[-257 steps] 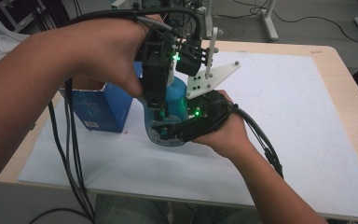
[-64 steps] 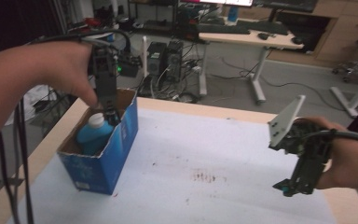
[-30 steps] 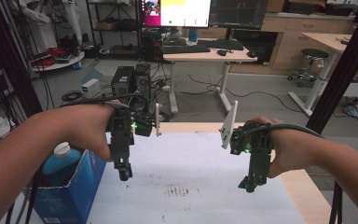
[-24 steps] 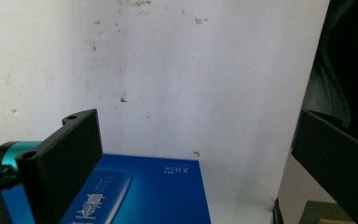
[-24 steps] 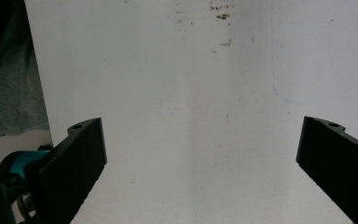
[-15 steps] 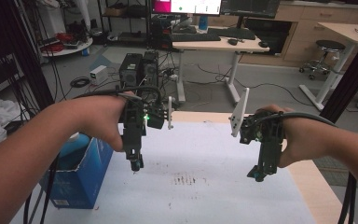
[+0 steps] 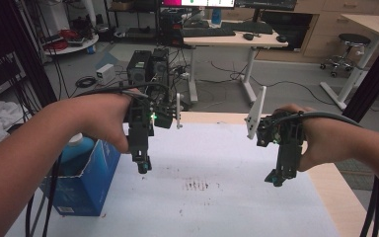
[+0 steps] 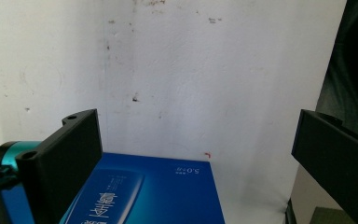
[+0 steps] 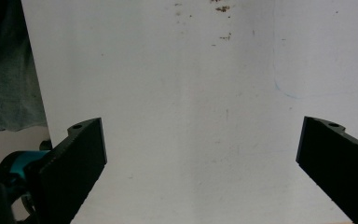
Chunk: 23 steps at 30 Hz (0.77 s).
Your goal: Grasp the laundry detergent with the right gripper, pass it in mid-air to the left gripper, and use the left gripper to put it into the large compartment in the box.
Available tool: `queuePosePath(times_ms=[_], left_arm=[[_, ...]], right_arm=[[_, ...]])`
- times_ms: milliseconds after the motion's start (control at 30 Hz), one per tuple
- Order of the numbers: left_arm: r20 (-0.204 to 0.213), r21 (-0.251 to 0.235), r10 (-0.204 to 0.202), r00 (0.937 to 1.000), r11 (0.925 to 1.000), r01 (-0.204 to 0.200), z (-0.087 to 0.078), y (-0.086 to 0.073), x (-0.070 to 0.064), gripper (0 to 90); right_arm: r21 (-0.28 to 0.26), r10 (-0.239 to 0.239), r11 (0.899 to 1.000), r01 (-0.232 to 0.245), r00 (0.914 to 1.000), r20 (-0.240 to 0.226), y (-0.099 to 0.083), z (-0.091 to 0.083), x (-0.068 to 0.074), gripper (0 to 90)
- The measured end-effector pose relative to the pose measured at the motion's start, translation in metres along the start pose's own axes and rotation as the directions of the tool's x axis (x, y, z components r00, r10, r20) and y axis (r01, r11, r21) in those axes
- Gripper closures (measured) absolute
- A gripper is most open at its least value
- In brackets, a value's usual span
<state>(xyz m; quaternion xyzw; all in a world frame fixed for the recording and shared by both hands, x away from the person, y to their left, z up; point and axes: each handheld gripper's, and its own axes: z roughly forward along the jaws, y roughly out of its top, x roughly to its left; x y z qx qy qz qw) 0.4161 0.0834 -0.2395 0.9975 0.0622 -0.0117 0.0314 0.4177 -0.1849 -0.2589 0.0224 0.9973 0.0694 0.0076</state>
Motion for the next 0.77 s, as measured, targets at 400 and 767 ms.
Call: queuePosePath(times_ms=[400, 767], left_arm=[[-0.017, 0.022, -0.024, 0.9996, 0.9995, 0.024, 0.006, -0.005, 0.007, 1.6], [-0.019, 0.017, -0.035, 0.9992, 0.9992, 0.036, 0.005, -0.011, 0.009, 1.6]], right_arm=[[0.005, 0.004, 1.000, -0.004, 0.9999, 0.013, -0.001, 0.001, -0.001, 0.6], [0.001, 0.015, 1.000, -0.015, 0.9998, 0.015, -0.003, 0.001, -0.006, 0.6]])
